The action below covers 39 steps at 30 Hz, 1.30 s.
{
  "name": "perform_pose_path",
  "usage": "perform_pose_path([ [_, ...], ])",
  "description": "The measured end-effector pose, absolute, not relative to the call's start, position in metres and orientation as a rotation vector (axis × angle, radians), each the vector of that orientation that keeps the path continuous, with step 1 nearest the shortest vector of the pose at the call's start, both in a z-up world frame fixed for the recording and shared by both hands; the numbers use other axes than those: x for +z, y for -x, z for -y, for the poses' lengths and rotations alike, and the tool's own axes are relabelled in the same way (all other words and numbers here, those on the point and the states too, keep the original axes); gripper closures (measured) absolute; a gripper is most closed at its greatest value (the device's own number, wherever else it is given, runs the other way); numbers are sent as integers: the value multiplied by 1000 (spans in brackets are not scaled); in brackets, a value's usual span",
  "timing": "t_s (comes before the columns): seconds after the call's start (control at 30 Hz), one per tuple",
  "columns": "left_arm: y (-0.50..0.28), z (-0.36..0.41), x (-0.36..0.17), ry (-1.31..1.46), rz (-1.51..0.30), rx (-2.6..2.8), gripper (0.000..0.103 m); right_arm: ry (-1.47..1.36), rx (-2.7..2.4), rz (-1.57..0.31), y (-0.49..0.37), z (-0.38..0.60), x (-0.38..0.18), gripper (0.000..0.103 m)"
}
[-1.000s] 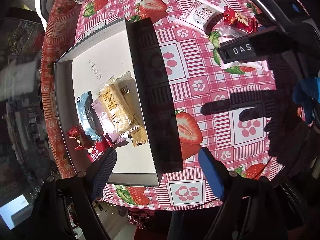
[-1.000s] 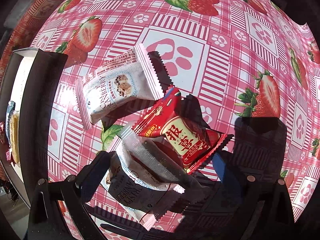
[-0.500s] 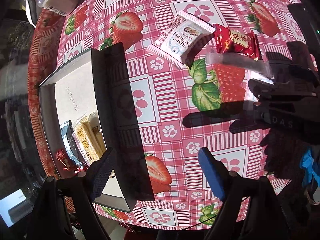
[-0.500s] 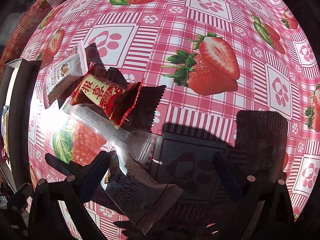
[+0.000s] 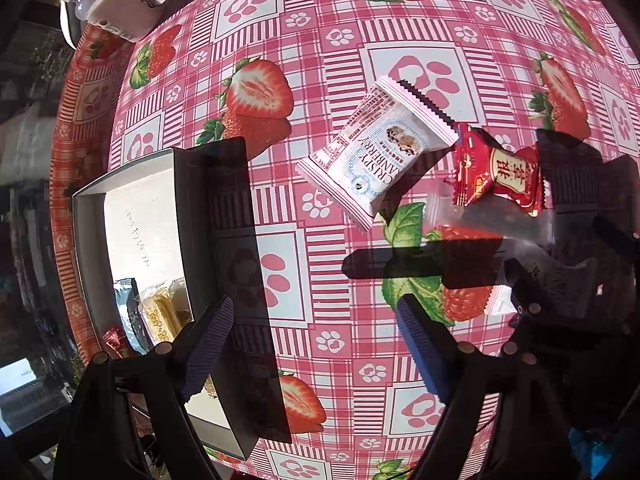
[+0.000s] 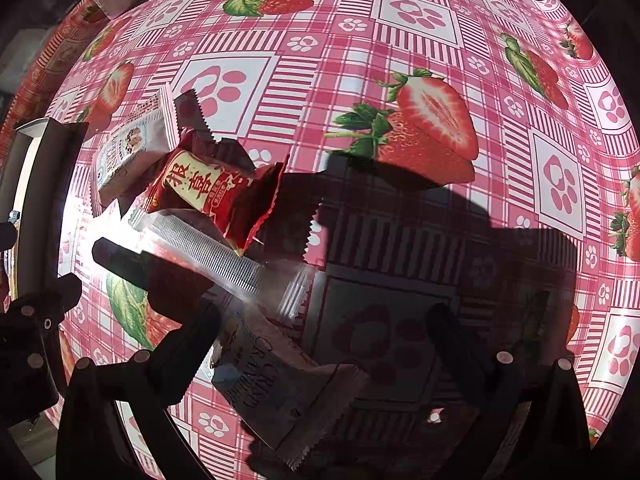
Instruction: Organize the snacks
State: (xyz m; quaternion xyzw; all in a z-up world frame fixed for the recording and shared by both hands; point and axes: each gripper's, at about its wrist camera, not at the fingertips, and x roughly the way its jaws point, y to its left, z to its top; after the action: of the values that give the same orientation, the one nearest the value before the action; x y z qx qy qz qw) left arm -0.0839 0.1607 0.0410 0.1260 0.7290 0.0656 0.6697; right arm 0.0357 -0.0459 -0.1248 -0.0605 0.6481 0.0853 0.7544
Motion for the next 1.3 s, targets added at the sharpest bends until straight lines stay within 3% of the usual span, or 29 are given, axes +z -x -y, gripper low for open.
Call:
perform_pose_path([
  [0.33, 70, -131, 9, -296, -1664, 101, 17, 107, 161, -1435, -23, 73, -128, 0],
  [0.53, 71, -124, 4, -299, -1662, 98, 0, 104, 157, -1408, -16, 75, -128, 0],
  [0.8, 71, -171, -15, 117, -1782, 118, 0, 100, 150, -1407, -14, 74, -128, 0],
  [1.3, 77, -171, -13, 96, -1780, 115, 0, 109, 152, -1501, -27, 73, -134, 0],
])
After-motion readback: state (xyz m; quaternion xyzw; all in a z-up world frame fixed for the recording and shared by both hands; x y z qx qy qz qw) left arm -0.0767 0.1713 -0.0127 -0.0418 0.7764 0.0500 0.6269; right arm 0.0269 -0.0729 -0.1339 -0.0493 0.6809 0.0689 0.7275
